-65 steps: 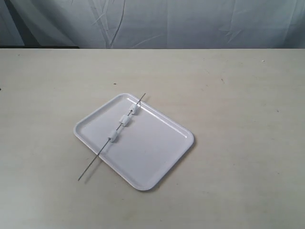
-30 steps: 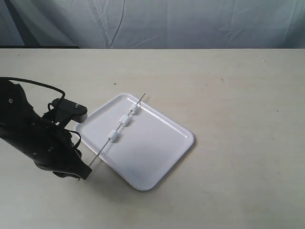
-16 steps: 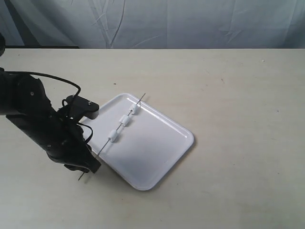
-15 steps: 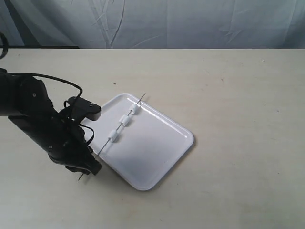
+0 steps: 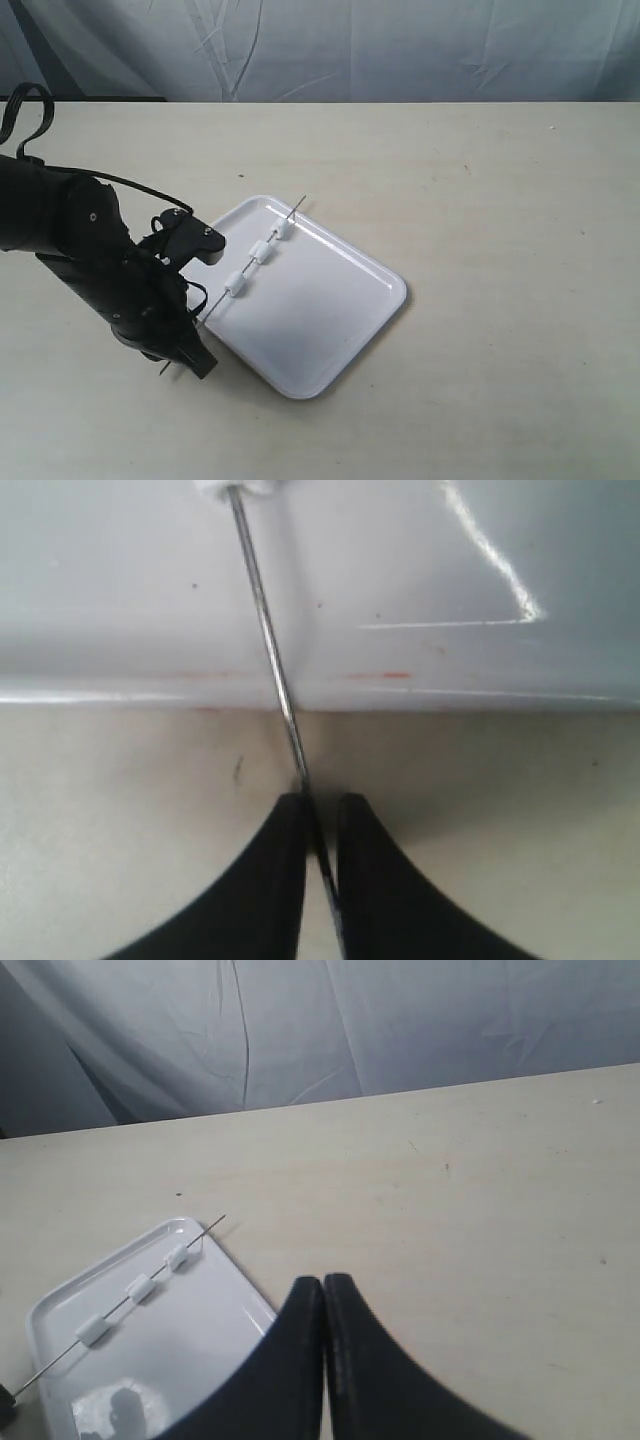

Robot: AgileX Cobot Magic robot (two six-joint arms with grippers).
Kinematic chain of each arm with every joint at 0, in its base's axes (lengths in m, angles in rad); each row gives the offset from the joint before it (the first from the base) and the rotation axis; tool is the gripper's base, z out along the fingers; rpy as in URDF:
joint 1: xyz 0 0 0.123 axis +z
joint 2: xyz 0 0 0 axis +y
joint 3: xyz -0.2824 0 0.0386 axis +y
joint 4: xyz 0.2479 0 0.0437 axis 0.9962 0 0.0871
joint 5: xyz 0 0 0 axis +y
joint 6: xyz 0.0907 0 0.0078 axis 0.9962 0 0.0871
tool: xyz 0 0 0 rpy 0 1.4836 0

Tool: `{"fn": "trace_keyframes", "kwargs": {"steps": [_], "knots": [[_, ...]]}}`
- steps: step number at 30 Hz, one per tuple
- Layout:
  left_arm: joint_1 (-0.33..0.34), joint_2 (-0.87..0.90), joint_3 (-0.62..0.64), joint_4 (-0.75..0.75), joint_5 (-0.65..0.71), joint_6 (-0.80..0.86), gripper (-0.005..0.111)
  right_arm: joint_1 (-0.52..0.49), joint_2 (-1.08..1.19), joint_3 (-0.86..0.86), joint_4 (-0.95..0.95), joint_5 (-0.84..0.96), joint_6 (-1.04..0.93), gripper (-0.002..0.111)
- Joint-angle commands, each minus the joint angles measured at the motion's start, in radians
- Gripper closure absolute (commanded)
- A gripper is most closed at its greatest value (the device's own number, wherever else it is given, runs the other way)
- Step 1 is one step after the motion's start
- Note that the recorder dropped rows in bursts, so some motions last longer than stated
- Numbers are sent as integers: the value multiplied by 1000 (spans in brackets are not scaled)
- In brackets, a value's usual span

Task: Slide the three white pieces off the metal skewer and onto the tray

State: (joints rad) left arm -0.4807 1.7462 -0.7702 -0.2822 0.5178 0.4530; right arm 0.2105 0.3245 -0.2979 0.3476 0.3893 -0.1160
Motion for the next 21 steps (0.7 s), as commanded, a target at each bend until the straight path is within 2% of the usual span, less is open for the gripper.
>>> {"fn": "trace_keyframes", "kwargs": {"steps": [1, 4, 6, 9, 14, 15, 16, 17, 18, 19, 21], "knots": [[-8, 3, -3, 8, -13, -7, 98, 0, 3, -4, 1, -16, -5, 108], [-8, 3, -3, 8, -28, -7, 99, 0, 3, -4, 8, -17, 2, 108], [-8, 3, -3, 6, -28, -8, 105, 0, 7, -4, 58, -17, 3, 108], [-8, -9, -3, 9, -12, -39, 107, 0, 26, -4, 157, -28, 3, 108], [-8, -103, -3, 29, 83, -115, 107, 0, 189, -4, 317, -65, 1, 105], [-8, -121, -3, 29, 107, -117, 107, 0, 226, -4, 338, -74, -1, 101], [-8, -154, -3, 29, 151, -140, 107, 0, 300, -4, 408, -85, -28, 87], [-8, -166, -3, 24, 166, -140, 107, 0, 342, -4, 448, -89, -45, 78], [-10, -198, 6, 1, 186, -140, 107, 0, 427, -4, 536, -111, -76, 63], [-10, -211, 12, -12, 186, -142, 107, 0, 472, -4, 581, -130, -81, 58], [-10, -250, 35, -45, 182, -142, 107, 0, 580, -7, 651, -164, -133, 58]]}}
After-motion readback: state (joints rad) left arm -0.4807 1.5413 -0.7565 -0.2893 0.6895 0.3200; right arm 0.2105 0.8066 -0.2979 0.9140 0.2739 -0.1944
